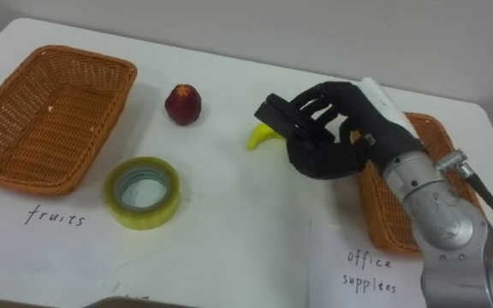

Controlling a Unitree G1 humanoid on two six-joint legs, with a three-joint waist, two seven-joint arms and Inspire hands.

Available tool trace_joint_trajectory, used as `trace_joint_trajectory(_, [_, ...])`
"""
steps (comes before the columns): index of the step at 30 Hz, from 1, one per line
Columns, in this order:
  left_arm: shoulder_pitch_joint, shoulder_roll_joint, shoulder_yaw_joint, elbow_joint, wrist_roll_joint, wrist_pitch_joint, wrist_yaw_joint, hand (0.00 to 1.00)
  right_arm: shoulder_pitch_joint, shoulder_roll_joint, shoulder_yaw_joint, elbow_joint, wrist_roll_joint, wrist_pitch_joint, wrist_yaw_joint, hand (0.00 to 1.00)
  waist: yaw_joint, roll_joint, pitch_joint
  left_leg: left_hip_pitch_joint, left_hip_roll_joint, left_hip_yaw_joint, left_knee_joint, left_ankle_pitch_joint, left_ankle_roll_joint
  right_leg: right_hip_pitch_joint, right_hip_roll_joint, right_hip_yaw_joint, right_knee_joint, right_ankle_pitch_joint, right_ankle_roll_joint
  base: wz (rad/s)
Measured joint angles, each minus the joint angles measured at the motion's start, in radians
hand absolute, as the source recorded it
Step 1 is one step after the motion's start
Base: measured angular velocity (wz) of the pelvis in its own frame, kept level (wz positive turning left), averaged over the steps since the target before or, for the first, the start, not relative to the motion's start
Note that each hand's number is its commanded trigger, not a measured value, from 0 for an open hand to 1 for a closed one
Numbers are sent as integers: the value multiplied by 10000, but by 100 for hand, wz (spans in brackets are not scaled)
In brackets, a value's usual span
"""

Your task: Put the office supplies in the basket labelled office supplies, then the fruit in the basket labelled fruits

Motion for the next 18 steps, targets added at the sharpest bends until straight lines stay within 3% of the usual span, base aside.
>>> trace_joint_trajectory(9, [276, -35, 323, 32, -1, -67, 15, 0, 0, -409, -545, 58, 4, -168, -583, 100, -101, -47, -32, 9, 1, 105, 5, 0, 0, -35, -15, 1, -7, 0, 0, -4])
trace_joint_trajectory(18, [704, -53, 676, 31, -21, -79, 32, 0, 3, -567, -1320, 748, 945, -449, -1266, 100, -561, -69, -35, 24, 7, 104, 3, 0, 1, -14, -18, 35, -4, 0, 0, 0])
